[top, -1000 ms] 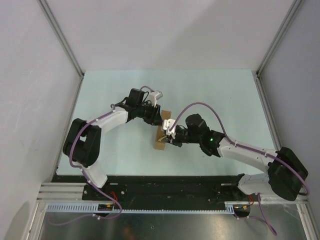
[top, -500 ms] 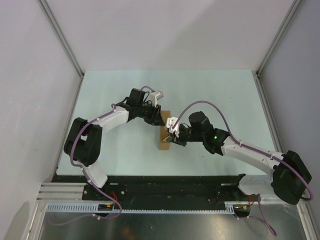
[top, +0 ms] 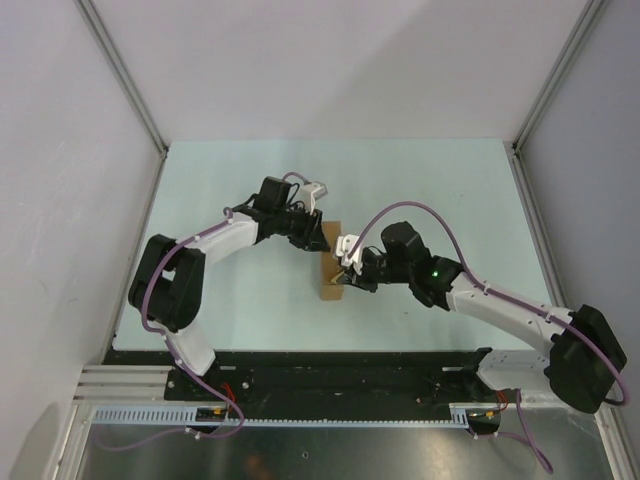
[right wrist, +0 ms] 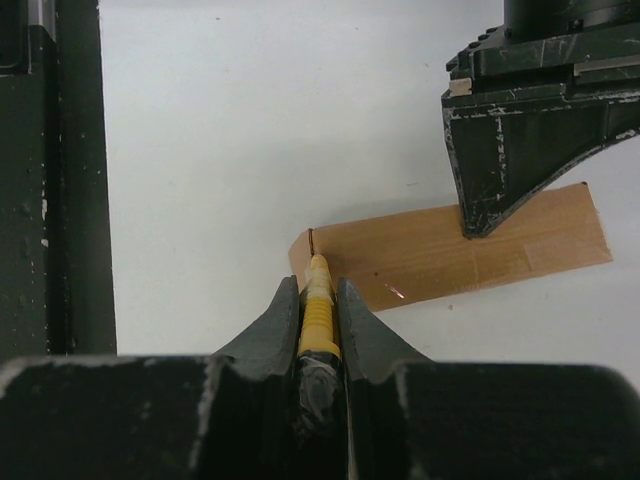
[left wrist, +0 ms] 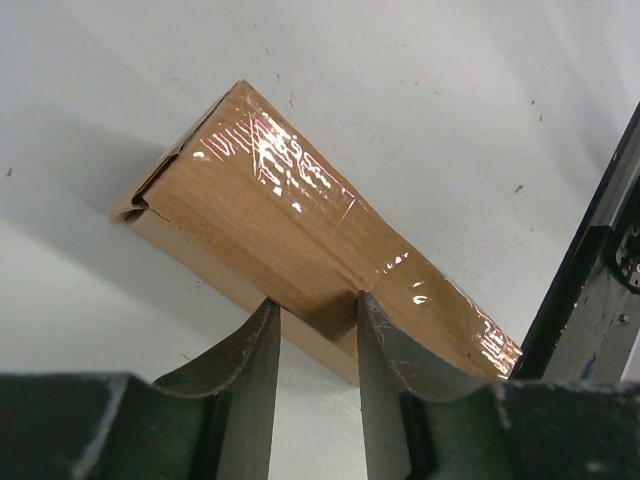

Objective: Unpack the express box

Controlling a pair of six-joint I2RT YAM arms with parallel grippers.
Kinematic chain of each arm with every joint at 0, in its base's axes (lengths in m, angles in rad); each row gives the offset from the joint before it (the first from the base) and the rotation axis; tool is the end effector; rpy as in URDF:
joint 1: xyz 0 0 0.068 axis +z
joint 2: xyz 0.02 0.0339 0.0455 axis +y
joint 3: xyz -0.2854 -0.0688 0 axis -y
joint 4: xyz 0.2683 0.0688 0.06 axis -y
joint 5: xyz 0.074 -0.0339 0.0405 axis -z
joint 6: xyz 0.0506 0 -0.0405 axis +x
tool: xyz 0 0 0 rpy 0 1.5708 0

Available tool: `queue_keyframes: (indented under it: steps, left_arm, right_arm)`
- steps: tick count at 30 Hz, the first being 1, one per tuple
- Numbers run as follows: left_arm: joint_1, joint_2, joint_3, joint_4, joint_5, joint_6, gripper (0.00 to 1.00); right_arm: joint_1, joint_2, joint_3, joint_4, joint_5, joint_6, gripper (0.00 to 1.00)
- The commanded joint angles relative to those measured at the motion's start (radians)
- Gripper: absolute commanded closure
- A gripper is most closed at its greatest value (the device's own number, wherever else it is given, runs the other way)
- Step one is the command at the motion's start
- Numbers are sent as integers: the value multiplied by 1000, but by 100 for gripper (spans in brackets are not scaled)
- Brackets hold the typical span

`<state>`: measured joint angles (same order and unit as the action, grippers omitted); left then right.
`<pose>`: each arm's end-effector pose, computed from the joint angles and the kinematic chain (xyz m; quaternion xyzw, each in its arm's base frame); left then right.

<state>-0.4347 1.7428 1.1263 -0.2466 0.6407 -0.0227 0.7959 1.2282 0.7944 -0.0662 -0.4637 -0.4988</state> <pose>0.3473 -0.1946 0.2015 0.2889 0.8492 -0.3623 0.2533 0.1919 0.2284 0.2668 -0.5983 0.5970 0.2689 0.4618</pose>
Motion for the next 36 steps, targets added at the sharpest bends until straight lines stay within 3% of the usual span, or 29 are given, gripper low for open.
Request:
queue_keyframes:
  steps: [1,19,24,29,36]
  left_arm:
    - [10,93,-56,-151,-202,185,99]
    - [10,77,-40,-152,-181,175,98]
    - [10,20,-11,-154,-173,164,94]
    - [11,-34,49,-154,-136,130,86]
    - [11,-86,142,-152,-98,72,62]
  right_arm:
    - [-35,-41,14,-152,91,-38,100]
    - [-92,-145,45,-121,82,17,100]
    - [-170,-233,48,-49,82,184,100]
    - [-218,-217,48,-43,184,397,99]
    - [-323,-81,48,-110,198,709,97]
